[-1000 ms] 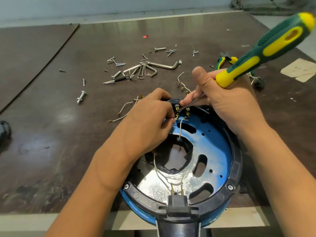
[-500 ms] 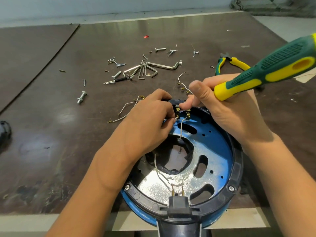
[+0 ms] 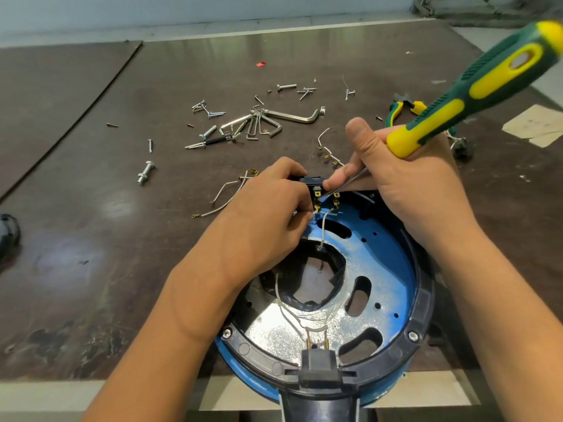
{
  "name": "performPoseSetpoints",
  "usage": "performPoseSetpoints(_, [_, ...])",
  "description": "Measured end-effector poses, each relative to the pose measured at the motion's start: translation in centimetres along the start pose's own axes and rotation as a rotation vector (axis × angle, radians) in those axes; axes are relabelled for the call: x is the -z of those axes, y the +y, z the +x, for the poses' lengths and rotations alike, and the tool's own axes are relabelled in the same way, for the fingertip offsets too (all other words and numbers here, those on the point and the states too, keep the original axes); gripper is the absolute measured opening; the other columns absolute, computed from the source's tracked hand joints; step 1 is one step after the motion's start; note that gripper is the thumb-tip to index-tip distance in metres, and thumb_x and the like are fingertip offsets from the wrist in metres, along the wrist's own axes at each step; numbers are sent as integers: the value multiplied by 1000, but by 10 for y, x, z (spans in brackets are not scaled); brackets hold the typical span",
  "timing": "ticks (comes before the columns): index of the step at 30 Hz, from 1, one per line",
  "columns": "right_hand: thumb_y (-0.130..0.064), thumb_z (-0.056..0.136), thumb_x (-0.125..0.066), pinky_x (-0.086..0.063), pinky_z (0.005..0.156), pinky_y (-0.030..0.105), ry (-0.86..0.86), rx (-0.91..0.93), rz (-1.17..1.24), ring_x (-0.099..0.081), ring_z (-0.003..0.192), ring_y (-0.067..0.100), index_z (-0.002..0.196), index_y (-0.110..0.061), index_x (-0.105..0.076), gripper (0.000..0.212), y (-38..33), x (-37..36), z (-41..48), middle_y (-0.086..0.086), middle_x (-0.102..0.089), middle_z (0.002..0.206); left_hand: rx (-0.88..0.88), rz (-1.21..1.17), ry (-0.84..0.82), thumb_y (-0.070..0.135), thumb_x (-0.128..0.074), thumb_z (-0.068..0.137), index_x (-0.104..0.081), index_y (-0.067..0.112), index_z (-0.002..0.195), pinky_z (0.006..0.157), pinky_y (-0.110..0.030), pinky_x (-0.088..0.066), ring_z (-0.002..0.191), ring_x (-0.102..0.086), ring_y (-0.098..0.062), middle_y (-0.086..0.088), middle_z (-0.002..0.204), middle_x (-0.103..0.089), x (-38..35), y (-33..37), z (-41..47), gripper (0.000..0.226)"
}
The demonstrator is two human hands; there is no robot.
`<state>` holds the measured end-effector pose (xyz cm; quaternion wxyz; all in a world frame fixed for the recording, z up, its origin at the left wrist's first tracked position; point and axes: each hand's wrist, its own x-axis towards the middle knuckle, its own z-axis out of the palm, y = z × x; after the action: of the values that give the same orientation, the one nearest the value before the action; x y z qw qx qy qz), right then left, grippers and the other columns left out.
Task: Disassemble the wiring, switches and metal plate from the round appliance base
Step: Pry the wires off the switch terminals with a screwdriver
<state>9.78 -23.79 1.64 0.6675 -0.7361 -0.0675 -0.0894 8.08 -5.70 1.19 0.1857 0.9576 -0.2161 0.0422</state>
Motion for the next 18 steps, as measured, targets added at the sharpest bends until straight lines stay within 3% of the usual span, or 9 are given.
performPoseSetpoints(8, [-36, 98, -69, -60, 67, 21, -17, 86, -26, -76, 66, 18, 68, 1, -73, 48, -1, 0, -9, 6, -76, 68, 3, -22, 2, 26, -63, 93, -69, 19, 89, 86, -27, -44, 105, -55, -14, 5, 129, -49, 0, 0, -1, 10])
performPoseSetpoints(13, [-38, 99, -68, -64, 67, 34, -16, 75, 24, -77, 66, 27, 59, -16, -68, 45, 1, 0, -4, 8, -74, 65, 3, -24, 6, 27, -63, 92, -70, 20, 89, 86, -26, -45, 105, -55, -13, 5, 130, -49, 0, 0, -1, 11])
performPoseSetpoints(18, [-45, 97, -68, -64, 66, 39, -41, 63, 21, -77, 64, 30, 63, -16, -68, 45, 5, 1, 0, 9, -74, 65, 11, -58, 0, 28, -67, 84, -72, 25, 79, 87, -20, -39, 112, -52, -10, 4, 129, -49, 1, 2, -1, 8])
